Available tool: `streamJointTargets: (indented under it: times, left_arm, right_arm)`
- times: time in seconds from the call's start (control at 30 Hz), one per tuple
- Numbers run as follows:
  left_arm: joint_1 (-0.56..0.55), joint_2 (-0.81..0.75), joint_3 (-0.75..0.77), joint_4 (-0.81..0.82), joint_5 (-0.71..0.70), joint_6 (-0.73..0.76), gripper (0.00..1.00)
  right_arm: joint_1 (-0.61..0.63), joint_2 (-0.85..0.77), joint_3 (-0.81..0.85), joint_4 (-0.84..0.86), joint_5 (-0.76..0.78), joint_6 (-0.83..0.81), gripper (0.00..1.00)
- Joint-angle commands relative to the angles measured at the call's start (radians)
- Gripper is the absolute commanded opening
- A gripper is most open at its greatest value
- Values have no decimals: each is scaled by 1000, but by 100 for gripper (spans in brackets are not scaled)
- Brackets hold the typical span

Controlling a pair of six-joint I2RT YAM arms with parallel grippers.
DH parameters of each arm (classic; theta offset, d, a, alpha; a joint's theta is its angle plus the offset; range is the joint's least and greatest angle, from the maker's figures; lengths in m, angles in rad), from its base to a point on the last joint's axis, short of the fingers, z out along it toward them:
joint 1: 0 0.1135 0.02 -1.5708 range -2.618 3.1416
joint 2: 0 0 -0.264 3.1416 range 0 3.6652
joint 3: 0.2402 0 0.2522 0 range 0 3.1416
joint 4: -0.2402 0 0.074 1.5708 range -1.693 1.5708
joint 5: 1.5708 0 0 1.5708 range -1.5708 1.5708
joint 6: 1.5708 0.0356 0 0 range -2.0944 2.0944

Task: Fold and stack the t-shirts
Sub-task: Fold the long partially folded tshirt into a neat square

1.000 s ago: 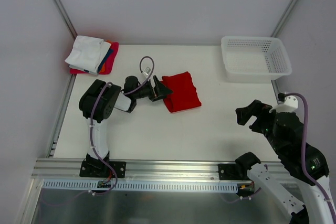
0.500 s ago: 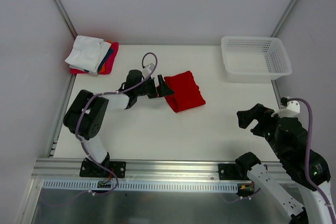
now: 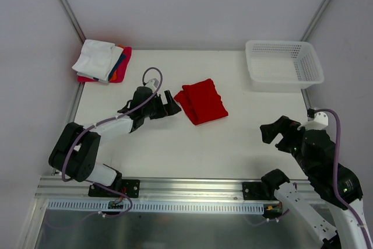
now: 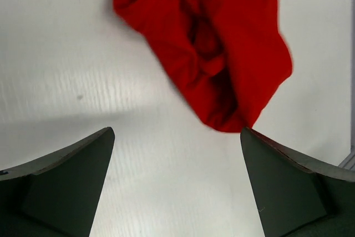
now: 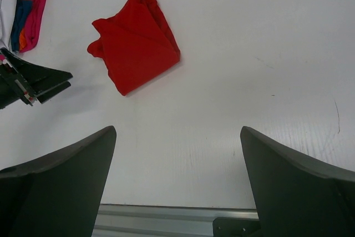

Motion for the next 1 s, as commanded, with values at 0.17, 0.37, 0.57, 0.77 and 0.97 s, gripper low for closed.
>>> streamJointTargets:
  times: [0.17, 0.37, 0.57, 0.77, 0.97]
  left_arm:
    - [-66, 14, -59, 89, -112, -132, 99]
    - [-94, 75, -99, 228, -95, -214, 99]
    - [-146, 141, -108, 267, -167, -258, 99]
    - [-168, 237, -101, 422, -118, -297, 99]
    - [-191, 348, -101, 565, -106, -343, 99]
  right_arm:
    - [4, -26, 14, 0, 5, 10, 100]
    - [4, -35, 16, -22, 13, 11, 100]
    - [4, -46, 45, -63, 35, 5, 99]
    - [4, -57, 53, -95, 42, 7, 99]
    - [6, -71, 71, -137, 61, 8, 100]
